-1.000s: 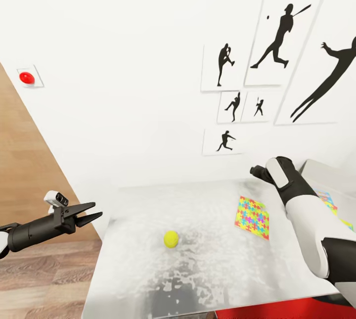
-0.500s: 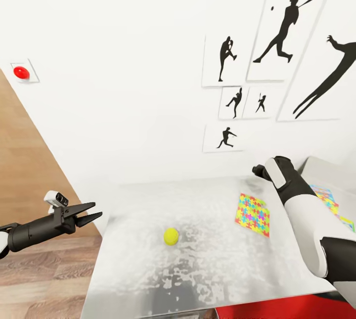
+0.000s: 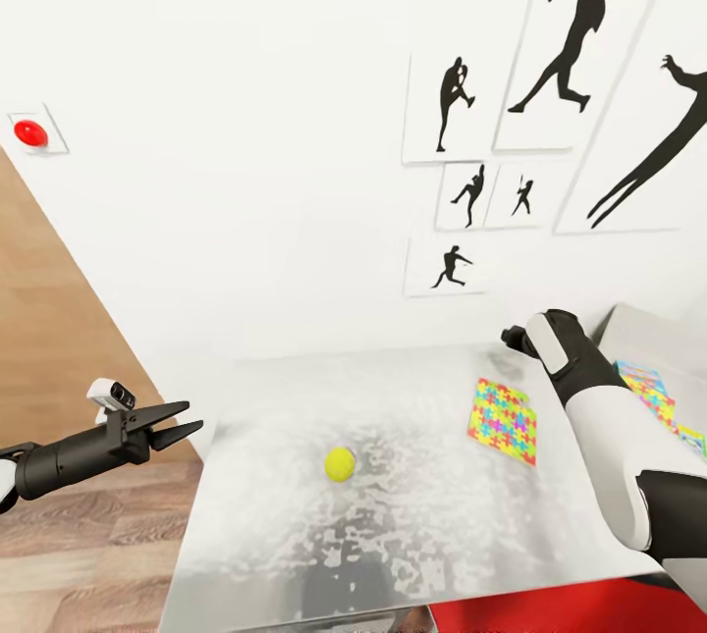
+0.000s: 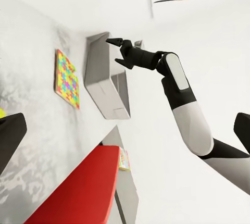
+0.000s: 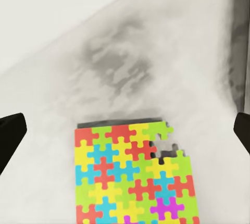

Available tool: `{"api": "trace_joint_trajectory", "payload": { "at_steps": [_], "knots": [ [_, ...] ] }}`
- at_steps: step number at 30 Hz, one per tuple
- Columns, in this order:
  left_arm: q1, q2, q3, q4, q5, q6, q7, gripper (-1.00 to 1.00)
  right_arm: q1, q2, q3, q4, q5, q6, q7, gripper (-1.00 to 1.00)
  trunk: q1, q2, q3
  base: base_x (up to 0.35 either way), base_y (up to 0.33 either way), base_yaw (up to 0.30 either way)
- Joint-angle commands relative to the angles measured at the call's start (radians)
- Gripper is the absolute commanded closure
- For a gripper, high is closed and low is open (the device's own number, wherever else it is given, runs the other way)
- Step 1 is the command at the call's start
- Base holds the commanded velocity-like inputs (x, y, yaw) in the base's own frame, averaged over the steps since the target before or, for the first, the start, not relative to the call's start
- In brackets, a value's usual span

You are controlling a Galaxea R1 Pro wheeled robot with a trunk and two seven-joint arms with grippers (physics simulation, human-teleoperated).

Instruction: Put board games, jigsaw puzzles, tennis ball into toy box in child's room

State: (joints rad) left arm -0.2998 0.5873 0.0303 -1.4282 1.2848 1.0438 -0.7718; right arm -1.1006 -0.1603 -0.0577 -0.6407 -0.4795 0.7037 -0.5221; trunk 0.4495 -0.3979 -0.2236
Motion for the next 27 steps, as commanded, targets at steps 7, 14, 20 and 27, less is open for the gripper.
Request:
{"api": "trace_joint_trajectory", "payload": {
  "at_steps": [7,14,20,27],
  "knots": [
    [-0.001,0.000,0.001,0.002,-0.003,0.003,-0.004,-1.00,-0.001,-0.001,0.001,0.001,-0.013,-0.035,-0.009,-1.00,0.001,-0.002,-0.014,0.000,0.000,0.000],
    [-0.001,0.000,0.018,0.003,-0.002,0.003,-0.006,-1.00,-0.001,0.001,0.001,0.002,-0.013,-0.045,-0.009,-1.00,0.001,-0.002,-0.025,0.000,0.000,0.000],
    [-0.001,0.000,0.020,-0.004,0.000,0.003,-0.013,-1.00,-0.001,-0.002,0.001,0.003,-0.014,-0.046,-0.009,-1.00,0.001,-0.002,-0.035,0.000,0.000,0.000],
    [-0.052,0.001,0.021,-0.029,0.008,0.003,-0.015,-1.00,-0.001,-0.003,0.001,0.003,-0.014,-0.046,-0.007,-1.00,0.001,-0.002,-0.047,0.000,0.000,0.000]
  ]
}}
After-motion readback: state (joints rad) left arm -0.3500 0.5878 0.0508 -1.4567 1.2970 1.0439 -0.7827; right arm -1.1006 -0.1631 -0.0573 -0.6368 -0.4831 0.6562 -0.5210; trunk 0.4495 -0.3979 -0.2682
